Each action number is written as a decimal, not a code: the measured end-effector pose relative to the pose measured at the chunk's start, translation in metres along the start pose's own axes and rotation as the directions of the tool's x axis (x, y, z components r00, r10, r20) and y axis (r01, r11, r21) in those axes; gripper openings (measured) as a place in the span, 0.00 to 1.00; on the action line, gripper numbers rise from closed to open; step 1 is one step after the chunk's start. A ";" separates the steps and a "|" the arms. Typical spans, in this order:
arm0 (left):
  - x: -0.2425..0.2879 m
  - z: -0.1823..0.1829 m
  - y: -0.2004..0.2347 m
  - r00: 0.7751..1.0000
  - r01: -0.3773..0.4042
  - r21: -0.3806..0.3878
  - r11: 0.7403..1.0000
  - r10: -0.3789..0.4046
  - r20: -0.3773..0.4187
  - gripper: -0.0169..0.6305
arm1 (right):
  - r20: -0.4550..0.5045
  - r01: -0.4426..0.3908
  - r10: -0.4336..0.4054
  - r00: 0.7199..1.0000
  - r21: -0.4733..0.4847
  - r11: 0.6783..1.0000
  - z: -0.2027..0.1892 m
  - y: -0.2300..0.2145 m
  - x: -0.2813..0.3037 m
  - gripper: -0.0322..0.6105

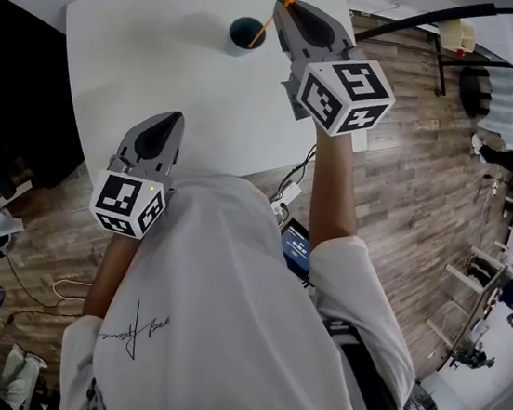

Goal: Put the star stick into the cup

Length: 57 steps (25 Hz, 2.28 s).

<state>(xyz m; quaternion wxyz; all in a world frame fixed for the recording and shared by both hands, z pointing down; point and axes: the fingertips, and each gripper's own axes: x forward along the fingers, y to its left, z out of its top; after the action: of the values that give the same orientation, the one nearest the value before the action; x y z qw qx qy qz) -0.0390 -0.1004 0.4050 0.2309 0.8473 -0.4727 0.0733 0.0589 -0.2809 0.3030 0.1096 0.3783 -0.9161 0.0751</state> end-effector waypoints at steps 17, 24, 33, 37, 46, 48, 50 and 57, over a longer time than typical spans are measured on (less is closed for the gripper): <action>0.007 -0.007 0.009 0.999 0.008 -0.039 0.999 -0.009 -0.031 0.04 | -0.049 0.012 -0.011 0.999 0.036 0.999 -0.022 -0.011 0.021 0.07; 0.008 -0.010 0.011 0.999 0.003 -0.052 0.999 -0.005 -0.038 0.04 | -0.065 0.019 -0.016 0.998 0.047 0.999 -0.031 -0.016 0.026 0.07; 0.009 -0.012 0.011 0.999 0.003 -0.058 0.998 -0.006 -0.046 0.04 | -0.095 0.024 -0.017 0.995 0.064 0.998 -0.046 -0.021 0.033 0.07; 0.007 -0.012 0.012 0.999 0.002 -0.057 0.998 -0.005 -0.046 0.04 | -0.107 0.027 -0.021 0.994 0.059 0.998 -0.049 -0.022 0.035 0.07; 0.006 -0.012 0.010 0.999 0.001 -0.050 0.999 -0.003 -0.049 0.04 | -0.122 0.037 -0.028 0.992 0.073 0.997 -0.059 -0.023 0.039 0.07; 0.006 -0.011 0.010 0.999 0.000 -0.048 0.999 -0.003 -0.050 0.04 | -0.129 0.040 -0.030 0.991 0.073 0.997 -0.062 -0.024 0.040 0.07; 0.006 -0.012 0.010 0.999 -0.001 -0.051 0.999 -0.001 -0.050 0.04 | -0.137 0.042 -0.031 0.990 0.077 0.996 -0.066 -0.025 0.041 0.07; 0.008 -0.014 0.011 0.999 -0.002 -0.056 0.998 -0.001 -0.053 0.04 | -0.163 0.045 -0.029 0.986 0.092 0.995 -0.080 -0.025 0.045 0.07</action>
<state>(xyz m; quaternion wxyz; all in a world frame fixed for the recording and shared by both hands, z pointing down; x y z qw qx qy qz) -0.0428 -0.1049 0.4234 0.2670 0.8380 -0.4687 0.0824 0.0576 -0.3113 0.3936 0.1666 0.3927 -0.8924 0.1471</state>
